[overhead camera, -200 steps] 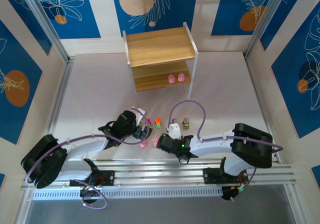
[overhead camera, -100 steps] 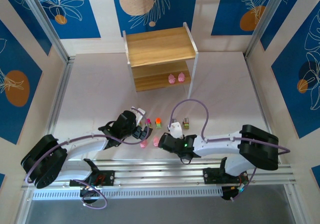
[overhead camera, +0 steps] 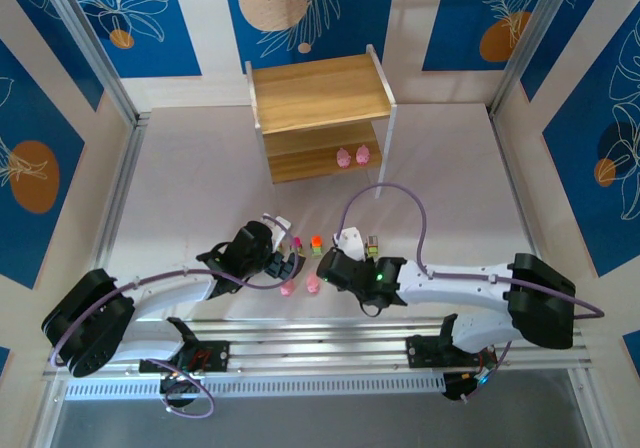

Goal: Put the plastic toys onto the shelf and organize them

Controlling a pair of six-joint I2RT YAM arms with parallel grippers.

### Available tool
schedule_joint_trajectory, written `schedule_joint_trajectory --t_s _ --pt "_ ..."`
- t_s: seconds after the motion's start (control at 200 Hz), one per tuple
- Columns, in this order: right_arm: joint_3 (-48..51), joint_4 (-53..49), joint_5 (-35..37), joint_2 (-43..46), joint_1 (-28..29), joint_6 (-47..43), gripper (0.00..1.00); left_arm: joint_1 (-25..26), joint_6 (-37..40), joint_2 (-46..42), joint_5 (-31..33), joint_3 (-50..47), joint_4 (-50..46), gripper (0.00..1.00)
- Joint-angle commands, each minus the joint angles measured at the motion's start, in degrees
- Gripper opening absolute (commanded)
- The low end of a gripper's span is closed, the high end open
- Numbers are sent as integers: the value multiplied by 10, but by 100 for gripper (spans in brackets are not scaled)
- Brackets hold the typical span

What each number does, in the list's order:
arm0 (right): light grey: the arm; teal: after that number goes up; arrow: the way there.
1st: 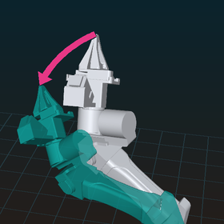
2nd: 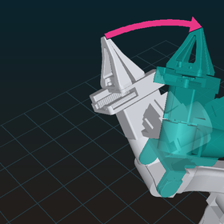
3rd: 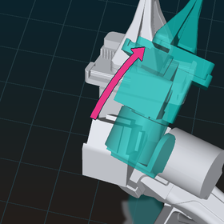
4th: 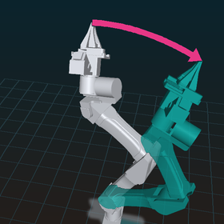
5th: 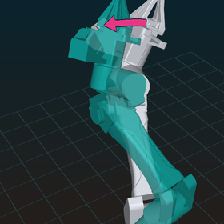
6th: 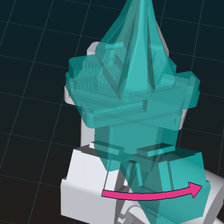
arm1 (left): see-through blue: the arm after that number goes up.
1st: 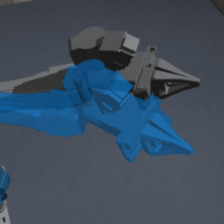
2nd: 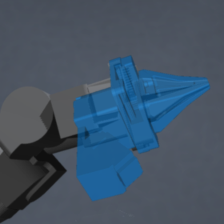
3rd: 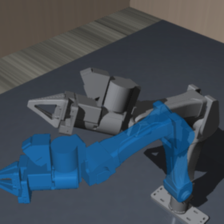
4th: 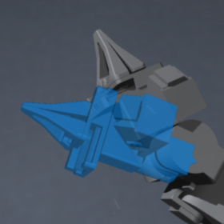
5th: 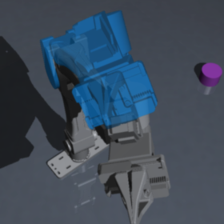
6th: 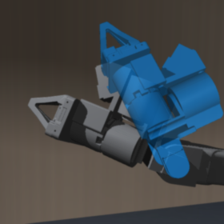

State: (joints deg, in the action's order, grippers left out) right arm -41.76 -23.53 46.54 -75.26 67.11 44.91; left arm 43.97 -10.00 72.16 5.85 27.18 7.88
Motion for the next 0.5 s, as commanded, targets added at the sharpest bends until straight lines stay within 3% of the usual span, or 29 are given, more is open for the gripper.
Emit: schedule_joint_trajectory --t_s 0.0,0.18,0.495 --pt "-28 -11 5 16 -17 -42 27 -6 6 -15 -21 4 10 100" --pt "-61 -9 -4 18 -46 -81 27 -4 9 -55 -54 -21 49 100" --pt "-133 2 -19 2 -100 -149 27 -4 10 -102 -31 -43 62 100"
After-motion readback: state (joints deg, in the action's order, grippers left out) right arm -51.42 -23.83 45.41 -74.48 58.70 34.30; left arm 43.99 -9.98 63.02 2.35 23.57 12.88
